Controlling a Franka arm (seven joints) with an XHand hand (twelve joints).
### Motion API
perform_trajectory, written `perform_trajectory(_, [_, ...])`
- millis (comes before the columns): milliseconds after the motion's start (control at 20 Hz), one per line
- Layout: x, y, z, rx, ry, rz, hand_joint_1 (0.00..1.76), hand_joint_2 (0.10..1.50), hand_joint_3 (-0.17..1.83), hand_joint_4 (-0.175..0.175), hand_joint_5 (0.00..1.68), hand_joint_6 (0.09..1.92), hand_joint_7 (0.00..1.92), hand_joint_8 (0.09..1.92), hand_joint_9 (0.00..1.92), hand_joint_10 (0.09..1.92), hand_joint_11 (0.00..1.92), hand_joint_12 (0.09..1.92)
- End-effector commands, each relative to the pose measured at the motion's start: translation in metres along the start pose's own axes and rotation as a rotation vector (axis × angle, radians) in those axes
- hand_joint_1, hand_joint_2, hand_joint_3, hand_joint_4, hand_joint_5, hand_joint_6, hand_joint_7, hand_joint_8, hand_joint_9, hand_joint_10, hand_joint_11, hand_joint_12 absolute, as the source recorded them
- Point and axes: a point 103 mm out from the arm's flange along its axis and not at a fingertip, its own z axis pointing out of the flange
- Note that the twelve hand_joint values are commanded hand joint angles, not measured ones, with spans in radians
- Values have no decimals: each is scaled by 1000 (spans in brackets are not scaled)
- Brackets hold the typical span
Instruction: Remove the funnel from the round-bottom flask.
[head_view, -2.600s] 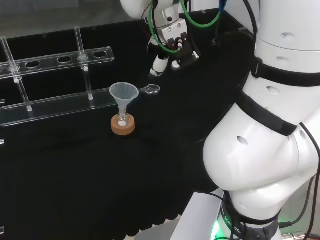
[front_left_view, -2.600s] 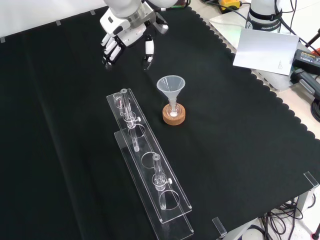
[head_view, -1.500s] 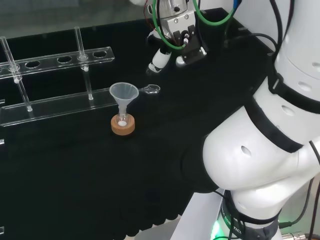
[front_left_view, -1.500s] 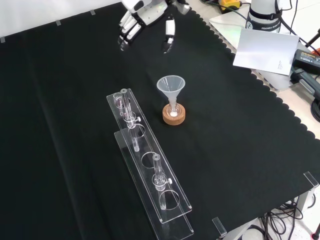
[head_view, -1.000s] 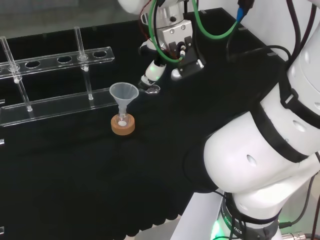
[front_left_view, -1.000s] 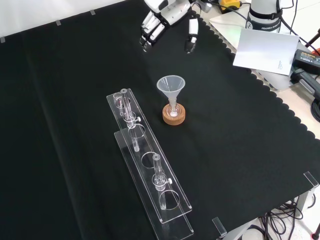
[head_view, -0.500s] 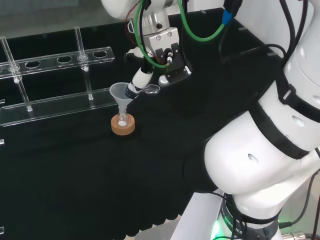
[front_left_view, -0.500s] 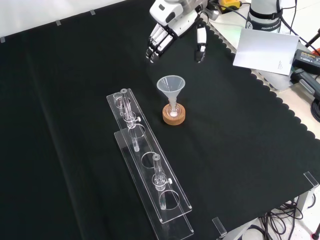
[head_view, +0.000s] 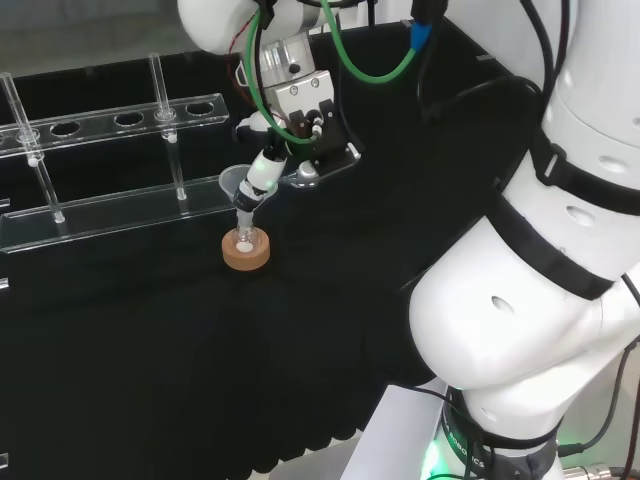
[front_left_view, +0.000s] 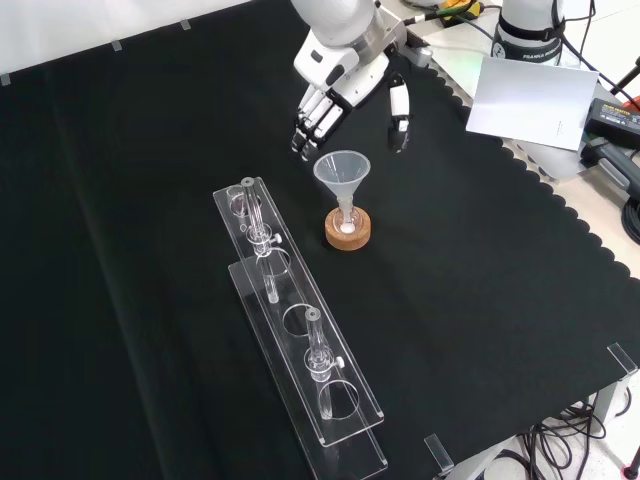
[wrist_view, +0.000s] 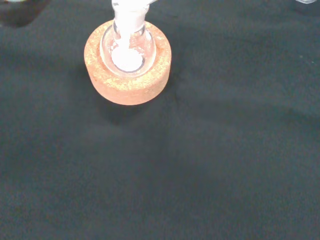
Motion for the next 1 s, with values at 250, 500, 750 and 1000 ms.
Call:
perform_trajectory(250, [15,33,11,13,2,-16,591,681,171,-3,0,87,0,98,33,867,324,1456])
perform_trajectory(500, [13,43,18,8,-6,-7,589,682,165,-6,0,87,0,87,28,874,325,1456])
perform_trajectory(750, [11,49,25,5,-12,-5,613,695,159,-16,0,87,14,125,80,881,328,1458])
perform_trajectory(1000, [14,50,28,-12,-62,-4,650,722,154,-29,112,87,47,572,364,750,342,1455])
